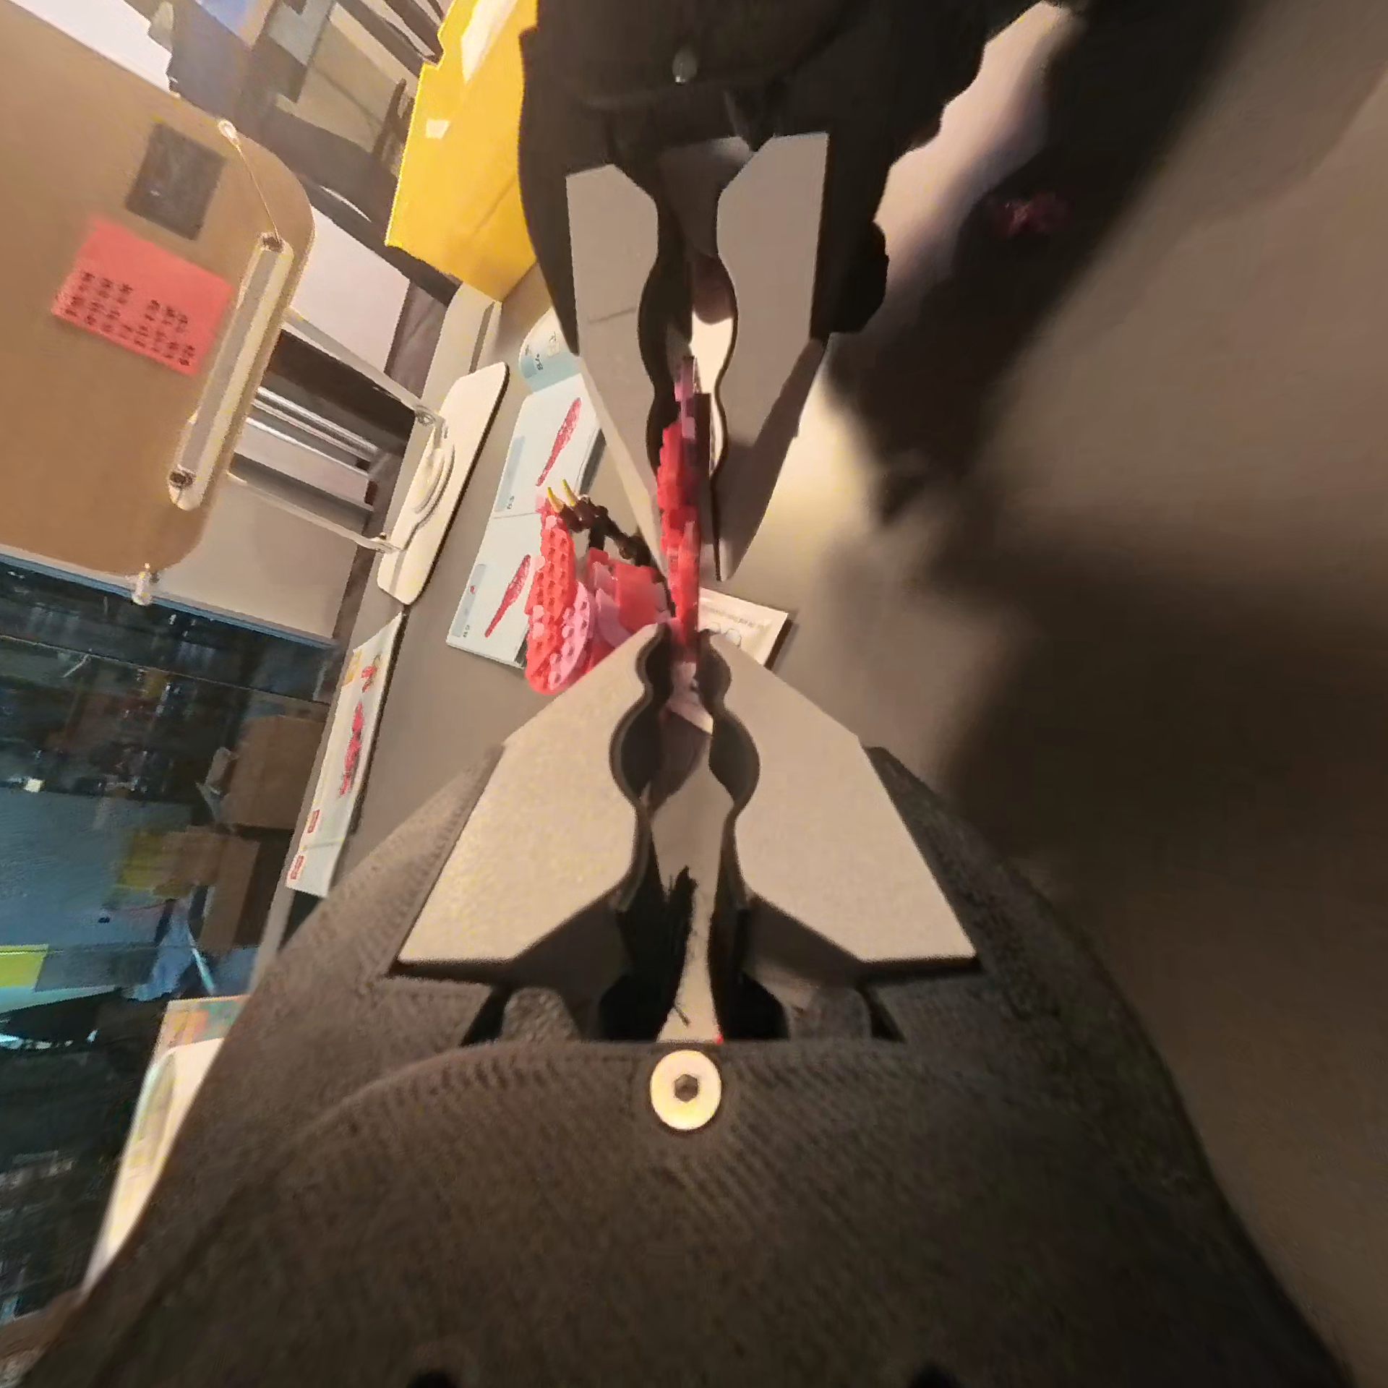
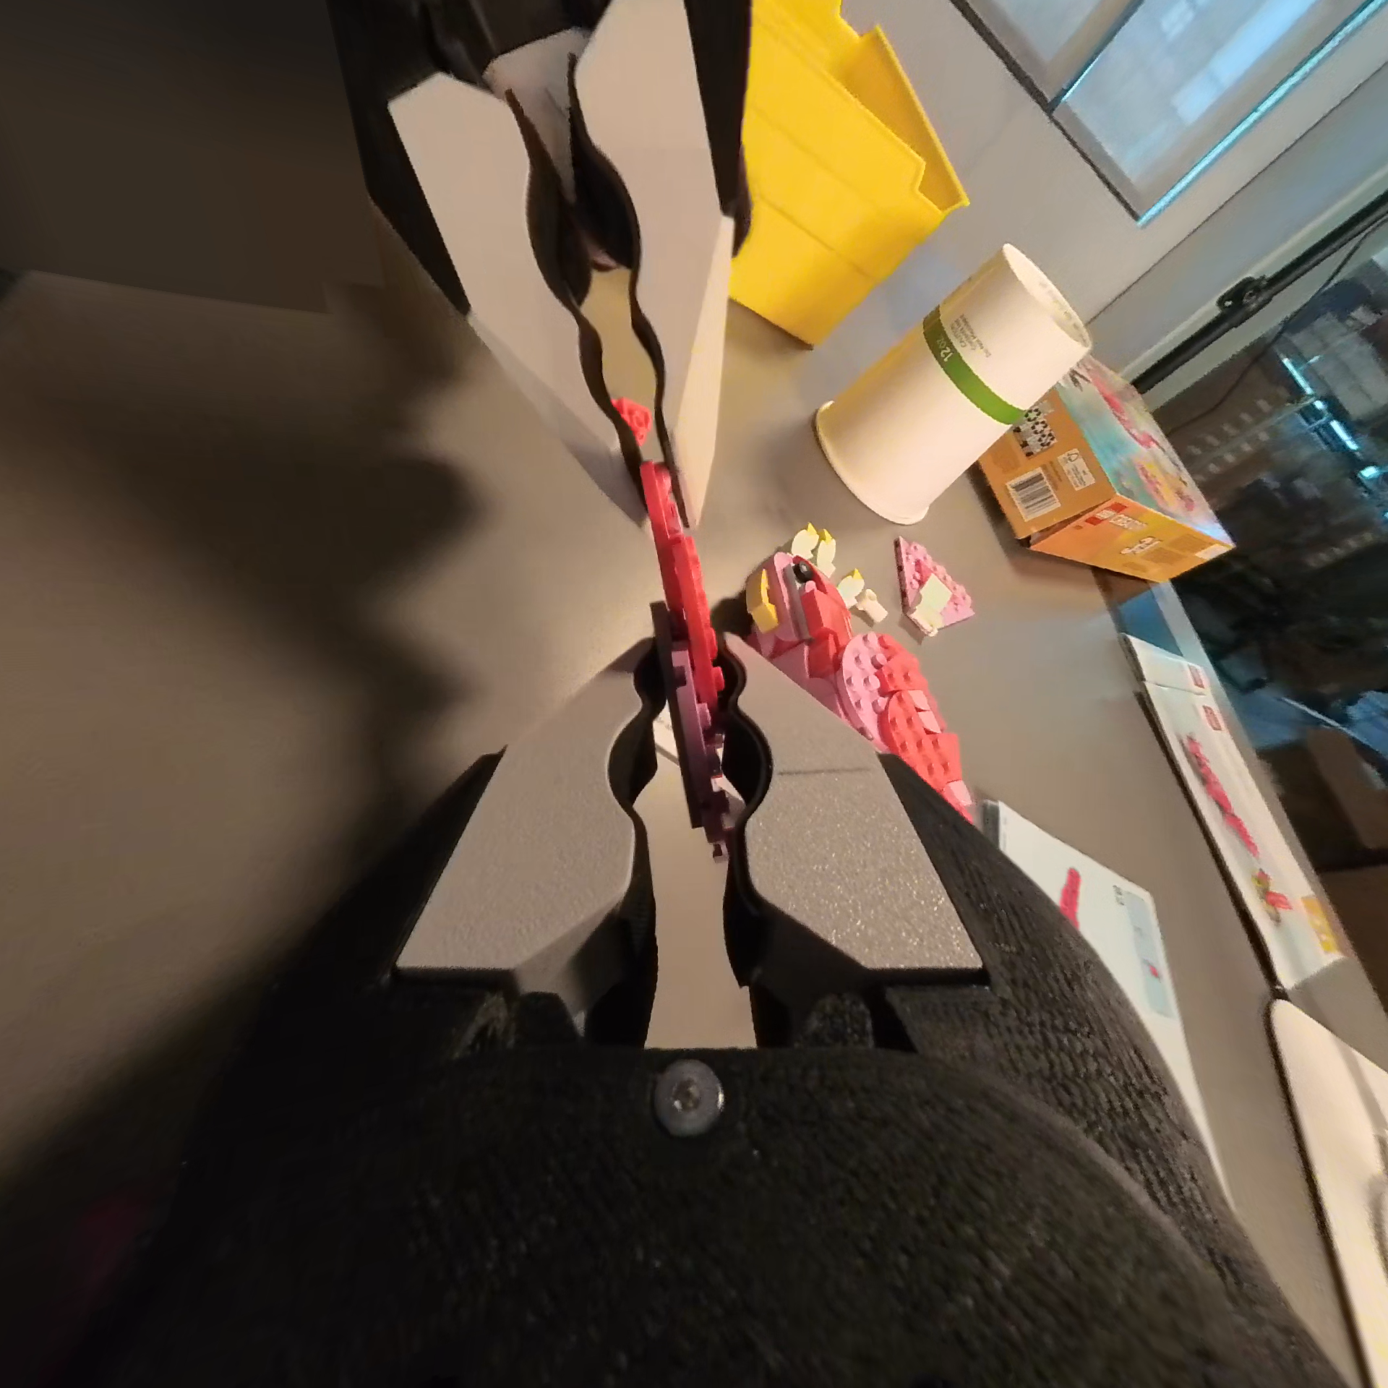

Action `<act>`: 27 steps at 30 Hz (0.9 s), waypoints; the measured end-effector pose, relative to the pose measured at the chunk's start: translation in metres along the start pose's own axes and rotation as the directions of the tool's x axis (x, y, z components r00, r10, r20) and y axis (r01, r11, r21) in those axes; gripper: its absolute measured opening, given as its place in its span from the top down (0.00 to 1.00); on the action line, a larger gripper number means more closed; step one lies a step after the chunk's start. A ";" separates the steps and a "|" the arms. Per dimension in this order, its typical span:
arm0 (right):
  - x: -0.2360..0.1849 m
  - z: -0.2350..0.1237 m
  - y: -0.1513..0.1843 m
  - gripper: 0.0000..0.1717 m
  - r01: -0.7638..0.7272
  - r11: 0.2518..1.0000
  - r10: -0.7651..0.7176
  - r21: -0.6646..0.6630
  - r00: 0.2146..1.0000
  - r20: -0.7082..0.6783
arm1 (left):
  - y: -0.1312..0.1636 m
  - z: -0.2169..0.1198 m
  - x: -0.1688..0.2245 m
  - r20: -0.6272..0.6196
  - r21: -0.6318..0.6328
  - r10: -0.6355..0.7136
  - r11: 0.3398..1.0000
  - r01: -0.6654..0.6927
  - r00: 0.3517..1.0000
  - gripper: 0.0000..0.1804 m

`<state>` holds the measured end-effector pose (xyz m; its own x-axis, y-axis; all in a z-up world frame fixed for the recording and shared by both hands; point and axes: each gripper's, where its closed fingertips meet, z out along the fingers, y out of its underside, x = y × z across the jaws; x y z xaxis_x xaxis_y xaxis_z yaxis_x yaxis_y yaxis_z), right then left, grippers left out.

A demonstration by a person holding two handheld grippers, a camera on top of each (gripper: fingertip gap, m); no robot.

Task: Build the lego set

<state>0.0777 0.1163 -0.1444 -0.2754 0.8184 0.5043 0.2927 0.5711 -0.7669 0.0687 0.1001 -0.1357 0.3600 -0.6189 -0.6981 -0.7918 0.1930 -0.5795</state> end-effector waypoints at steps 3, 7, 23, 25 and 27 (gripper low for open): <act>0.000 -0.001 -0.003 0.95 -0.070 0.997 0.070 0.028 0.997 0.026 | -0.002 -0.002 -0.003 0.034 -0.015 0.047 0.999 -0.047 0.998 0.98; -0.001 0.001 -0.002 0.95 -0.114 0.993 0.113 0.025 0.993 0.045 | 0.002 -0.002 -0.004 0.059 -0.068 0.135 0.989 -0.131 0.989 0.97; -0.003 0.002 -0.004 0.95 0.095 0.995 -0.095 0.005 0.995 -0.024 | 0.001 -0.009 0.002 -0.091 0.034 -0.169 0.984 0.172 0.981 0.84; -0.003 0.001 -0.004 0.95 0.102 0.995 -0.102 0.005 0.994 -0.026 | -0.003 -0.012 0.000 -0.083 0.062 -0.153 0.985 0.159 0.985 0.87; -0.002 0.001 -0.005 0.95 0.102 0.995 -0.102 0.010 0.994 -0.028 | -0.005 -0.013 0.001 -0.079 0.070 -0.129 0.988 0.134 0.989 0.91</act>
<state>0.0761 0.1114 -0.1422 -0.2781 0.7577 0.5904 0.2542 0.6508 -0.7154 0.0662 0.0886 -0.1275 0.4190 -0.6967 -0.5823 -0.7000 0.1607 -0.6959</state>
